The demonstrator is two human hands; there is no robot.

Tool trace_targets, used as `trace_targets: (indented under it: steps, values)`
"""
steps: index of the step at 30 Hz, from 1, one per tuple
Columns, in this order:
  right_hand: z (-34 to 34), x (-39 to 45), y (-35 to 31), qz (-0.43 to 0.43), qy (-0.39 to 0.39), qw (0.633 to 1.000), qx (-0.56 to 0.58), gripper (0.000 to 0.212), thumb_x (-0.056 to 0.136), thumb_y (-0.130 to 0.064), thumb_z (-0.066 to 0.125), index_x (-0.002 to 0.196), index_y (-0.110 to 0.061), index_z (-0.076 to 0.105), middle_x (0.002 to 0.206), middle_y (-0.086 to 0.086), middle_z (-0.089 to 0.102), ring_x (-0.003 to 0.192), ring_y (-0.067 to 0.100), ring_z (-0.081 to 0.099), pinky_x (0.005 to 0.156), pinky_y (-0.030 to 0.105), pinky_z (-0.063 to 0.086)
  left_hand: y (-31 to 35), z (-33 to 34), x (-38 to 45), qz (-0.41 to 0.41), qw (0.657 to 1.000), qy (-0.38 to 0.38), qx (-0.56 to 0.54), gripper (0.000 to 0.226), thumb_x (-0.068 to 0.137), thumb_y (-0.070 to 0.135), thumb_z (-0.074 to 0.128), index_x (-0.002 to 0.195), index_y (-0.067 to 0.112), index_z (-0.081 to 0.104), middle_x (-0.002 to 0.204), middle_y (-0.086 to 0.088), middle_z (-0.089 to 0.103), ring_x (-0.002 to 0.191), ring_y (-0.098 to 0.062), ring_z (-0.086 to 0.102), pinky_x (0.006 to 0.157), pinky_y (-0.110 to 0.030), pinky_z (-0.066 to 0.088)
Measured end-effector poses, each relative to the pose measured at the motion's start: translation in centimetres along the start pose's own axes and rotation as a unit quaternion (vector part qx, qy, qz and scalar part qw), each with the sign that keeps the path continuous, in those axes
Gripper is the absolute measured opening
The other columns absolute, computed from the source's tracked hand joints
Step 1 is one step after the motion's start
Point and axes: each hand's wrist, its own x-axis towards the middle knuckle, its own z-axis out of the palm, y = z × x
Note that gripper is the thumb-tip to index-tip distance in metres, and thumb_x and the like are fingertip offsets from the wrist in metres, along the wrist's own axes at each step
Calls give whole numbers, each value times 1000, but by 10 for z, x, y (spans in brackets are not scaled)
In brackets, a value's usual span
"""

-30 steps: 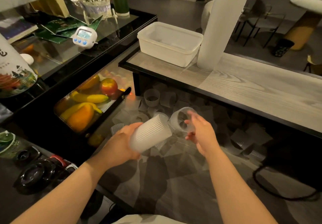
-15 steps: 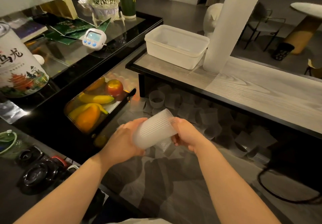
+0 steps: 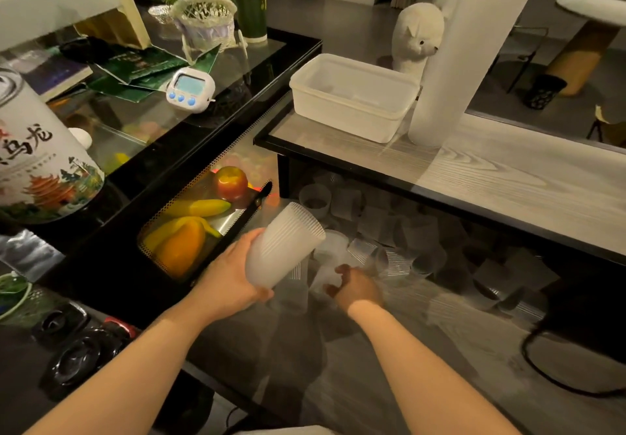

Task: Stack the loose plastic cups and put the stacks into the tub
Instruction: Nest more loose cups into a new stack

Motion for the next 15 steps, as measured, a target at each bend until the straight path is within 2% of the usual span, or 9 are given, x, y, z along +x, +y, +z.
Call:
trace_targets:
  steps: [4,7,9,11,13,14,15]
  values:
    - [17,2,6,15,-10,999,35,39,90,-31,61,129,-27,56,128,6,55,114,26,57,99,32,47,-3,-6,10,13,999,-27,-14,109,55,35,89,140,53,23,132,17,43,118,-14,48,92,-45,53]
    - [17,-3,10,21,-8,993,119,28,91,-14,61,119,-18,64,116,4,62,92,15,58,77,18,49,-7,-9,17,17,999,-40,-22,111,52,34,89,141,51,26,131,16,45,117,-15,49,92,-45,53]
    - [12,-8,15,8,-17,990,141,26,90,-11,62,115,-19,67,106,-2,61,91,10,54,77,16,44,-10,-12,20,17,998,-49,-25,110,50,36,88,141,51,28,130,16,47,116,-15,50,91,-45,53]
    - [5,-16,20,42,-4,975,220,23,90,-4,60,102,-23,68,101,-1,63,89,11,57,73,14,50,-14,-13,23,25,998,-56,-21,109,49,36,87,139,53,28,129,15,48,115,-15,51,90,-44,53]
    - [-5,-26,24,92,18,943,320,25,91,3,56,98,-17,67,100,8,66,69,13,56,50,11,47,-16,-12,25,32,997,-64,-18,108,51,34,87,139,53,28,129,15,49,114,-15,51,90,-42,52]
    - [-15,-32,26,104,32,927,360,23,92,4,54,98,-14,67,96,10,65,59,12,51,43,13,43,-16,-11,27,35,997,-68,-17,108,52,33,88,140,52,28,129,15,49,114,-14,51,90,-41,52]
    - [-27,-39,25,99,57,912,394,19,93,1,54,95,-13,68,87,7,64,52,11,47,42,16,42,-16,-10,28,38,997,-72,-16,108,52,32,88,140,51,28,128,15,49,114,-14,50,90,-40,51]
